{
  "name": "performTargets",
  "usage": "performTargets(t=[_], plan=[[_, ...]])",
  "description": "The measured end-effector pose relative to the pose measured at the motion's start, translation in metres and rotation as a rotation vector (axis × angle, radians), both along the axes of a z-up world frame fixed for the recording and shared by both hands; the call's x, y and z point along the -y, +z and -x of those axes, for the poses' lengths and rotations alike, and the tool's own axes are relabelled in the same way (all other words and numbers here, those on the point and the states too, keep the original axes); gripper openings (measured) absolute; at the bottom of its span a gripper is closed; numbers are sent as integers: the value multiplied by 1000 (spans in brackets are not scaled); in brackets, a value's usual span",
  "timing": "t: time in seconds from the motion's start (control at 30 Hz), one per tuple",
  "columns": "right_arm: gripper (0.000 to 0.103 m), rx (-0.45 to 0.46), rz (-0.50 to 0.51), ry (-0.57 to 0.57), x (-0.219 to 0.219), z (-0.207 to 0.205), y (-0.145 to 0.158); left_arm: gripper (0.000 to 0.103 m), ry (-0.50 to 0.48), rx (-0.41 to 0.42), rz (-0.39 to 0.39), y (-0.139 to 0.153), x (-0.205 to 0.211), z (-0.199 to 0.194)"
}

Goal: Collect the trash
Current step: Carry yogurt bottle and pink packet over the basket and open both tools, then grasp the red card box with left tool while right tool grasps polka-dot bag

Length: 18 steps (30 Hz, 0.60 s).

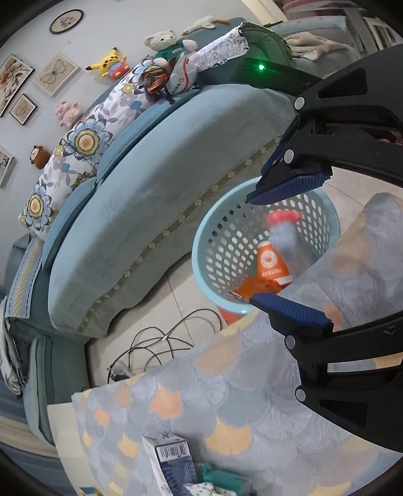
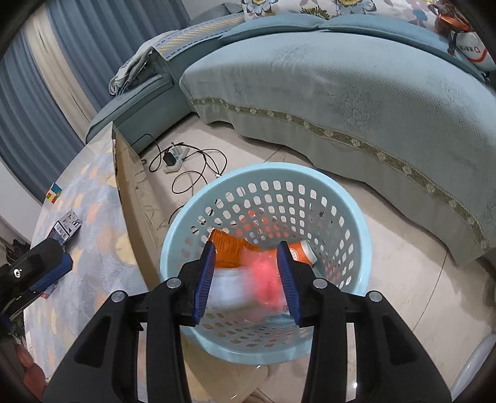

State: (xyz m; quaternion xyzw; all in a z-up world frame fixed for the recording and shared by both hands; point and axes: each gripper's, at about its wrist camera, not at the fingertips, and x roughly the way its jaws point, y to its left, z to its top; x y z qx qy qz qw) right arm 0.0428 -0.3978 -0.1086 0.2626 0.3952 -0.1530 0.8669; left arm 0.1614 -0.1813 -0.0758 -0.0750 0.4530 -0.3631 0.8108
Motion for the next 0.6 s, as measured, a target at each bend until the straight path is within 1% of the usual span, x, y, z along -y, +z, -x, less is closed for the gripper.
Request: performTargets(t=[0.17,0.33,0.5,0.6], plan=[[38,-10,-14,-7,0,3,-3,56,29,-9,21,0,-11,-2],[38,-2,2,9,-7,3,5,56,51,4,34,7,-22,0],[38,29,36,51,-24,-2,25,56,100,61,47,29,-46,1],[38,54,51,96,-41,-9,38,56,164,102,48,46,-75,0]])
